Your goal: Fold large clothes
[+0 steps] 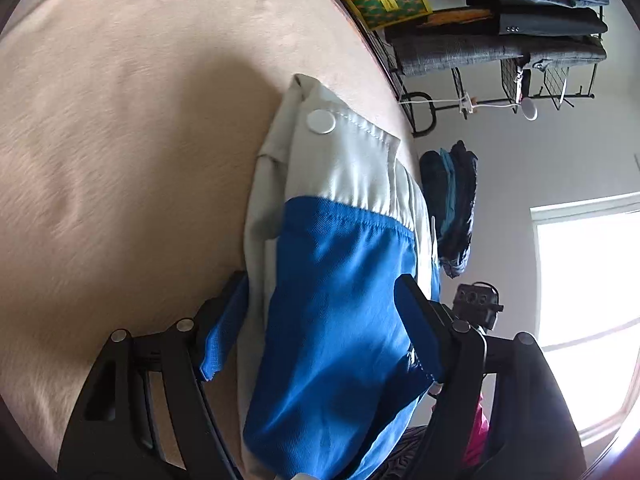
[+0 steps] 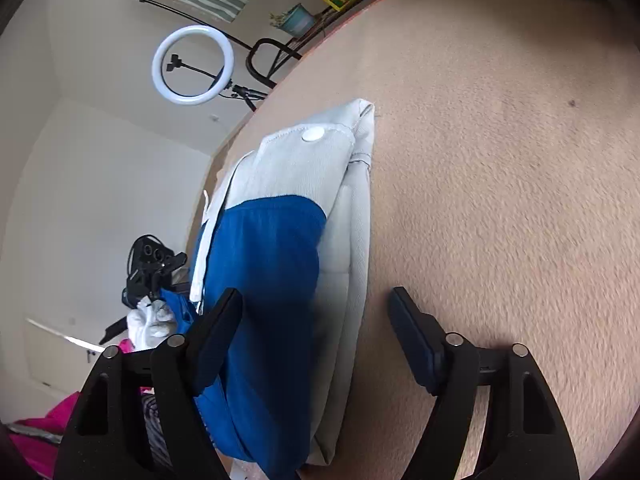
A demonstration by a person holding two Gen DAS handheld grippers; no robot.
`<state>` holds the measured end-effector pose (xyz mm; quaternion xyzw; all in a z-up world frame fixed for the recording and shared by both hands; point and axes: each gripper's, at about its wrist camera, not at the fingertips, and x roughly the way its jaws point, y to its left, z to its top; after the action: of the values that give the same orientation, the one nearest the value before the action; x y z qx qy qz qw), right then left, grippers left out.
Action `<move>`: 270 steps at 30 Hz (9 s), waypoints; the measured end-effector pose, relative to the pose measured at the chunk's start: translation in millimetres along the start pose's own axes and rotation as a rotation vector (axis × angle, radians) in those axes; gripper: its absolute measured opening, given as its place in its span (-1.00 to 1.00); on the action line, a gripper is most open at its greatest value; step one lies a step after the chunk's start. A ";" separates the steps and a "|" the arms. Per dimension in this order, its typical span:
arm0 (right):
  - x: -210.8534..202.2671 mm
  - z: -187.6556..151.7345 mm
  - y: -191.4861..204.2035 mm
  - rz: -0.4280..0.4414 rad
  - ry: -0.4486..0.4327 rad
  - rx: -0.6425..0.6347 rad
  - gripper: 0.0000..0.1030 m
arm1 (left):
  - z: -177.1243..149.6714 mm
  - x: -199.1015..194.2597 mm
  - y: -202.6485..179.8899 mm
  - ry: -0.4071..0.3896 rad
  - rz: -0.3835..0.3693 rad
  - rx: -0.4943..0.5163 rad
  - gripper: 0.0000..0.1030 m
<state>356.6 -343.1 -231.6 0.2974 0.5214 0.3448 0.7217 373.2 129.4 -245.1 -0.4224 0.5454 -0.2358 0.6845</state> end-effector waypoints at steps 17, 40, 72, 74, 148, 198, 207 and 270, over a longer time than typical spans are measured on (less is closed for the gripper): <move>13.6 1.0 4.0 0.112 0.032 -0.012 -0.11 | 0.9 17.7 -25.3 -0.003 0.070 0.084 0.10; -3.5 -14.1 105.0 -0.281 -0.029 -0.358 -0.47 | -38.9 5.0 -107.9 -0.128 0.234 0.356 -0.51; -272.6 31.3 71.5 -0.472 -0.368 -0.316 -0.51 | -43.8 209.7 -385.5 -0.043 -0.040 0.687 -0.56; -292.1 40.0 66.4 -0.485 -0.396 -0.322 -0.51 | -40.1 226.0 -411.3 -0.041 -0.053 0.705 -0.56; -446.8 18.7 213.0 -0.879 -0.801 -0.368 -0.03 | -109.8 3.4 -610.7 -0.367 0.047 0.979 -0.22; -289.6 -125.8 224.8 -1.093 -0.930 -0.205 0.61 | -258.8 33.1 -449.1 -0.475 0.278 1.102 1.00; -270.8 -113.7 202.2 -1.092 -0.919 -0.212 0.61 | -250.0 50.3 -438.5 -0.464 0.318 1.108 1.00; -258.5 -107.0 188.4 -1.077 -0.882 -0.210 0.62 | -252.1 63.3 -439.6 -0.436 0.338 1.121 1.00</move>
<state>162.3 -434.1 28.7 0.0386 0.2186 -0.1649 0.9610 214.0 -235.0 75.4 0.0549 0.2456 -0.2829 0.9255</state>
